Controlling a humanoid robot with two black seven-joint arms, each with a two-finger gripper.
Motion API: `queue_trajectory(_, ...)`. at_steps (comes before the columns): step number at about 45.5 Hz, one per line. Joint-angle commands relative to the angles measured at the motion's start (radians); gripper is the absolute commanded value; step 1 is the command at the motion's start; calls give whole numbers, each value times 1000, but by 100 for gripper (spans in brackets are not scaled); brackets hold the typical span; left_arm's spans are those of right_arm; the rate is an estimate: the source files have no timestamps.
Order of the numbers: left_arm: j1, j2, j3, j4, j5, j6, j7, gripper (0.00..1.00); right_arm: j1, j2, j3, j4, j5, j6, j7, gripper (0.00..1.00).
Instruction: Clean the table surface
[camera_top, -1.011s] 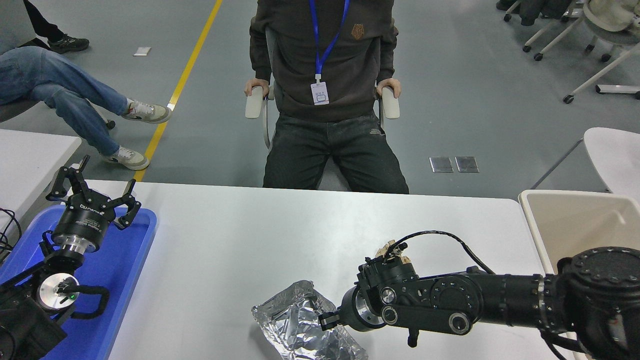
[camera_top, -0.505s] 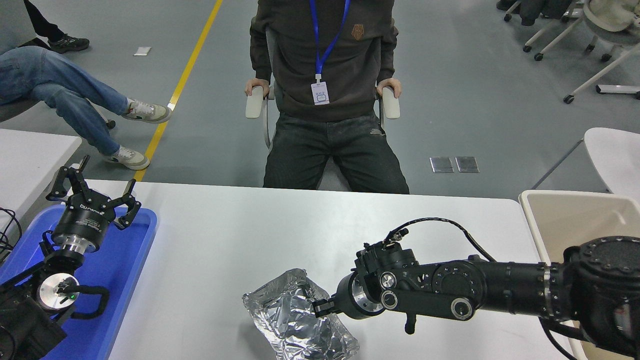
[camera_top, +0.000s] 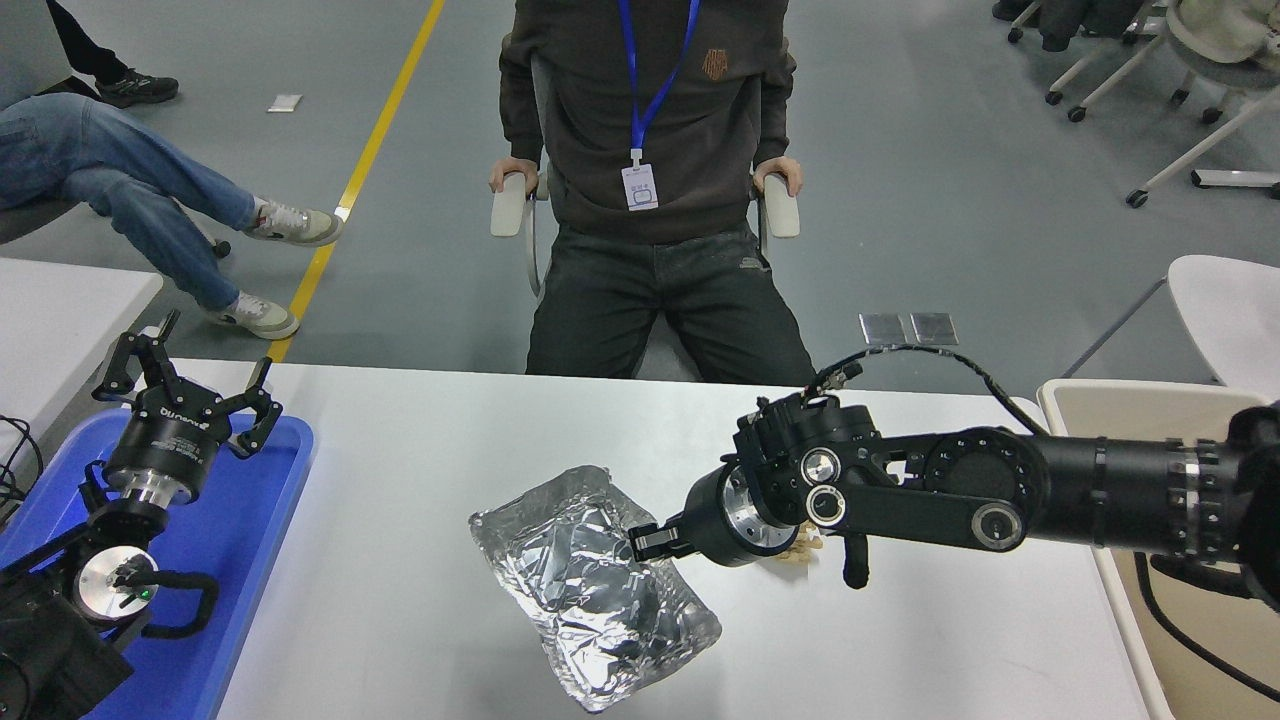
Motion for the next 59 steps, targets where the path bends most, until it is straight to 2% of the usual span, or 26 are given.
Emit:
queue_trajectory(1,0,0,0,1,0,0,0,100,118,-75,6,73,82,41,-2,0)
queue_trajectory(16,0,0,0,1,0,0,0,100,172,-167,8,110,88,63,-2,0)
queue_trajectory(59,0,0,0,1,0,0,0,100,180,-454,-13,192,86,117,-6,0)
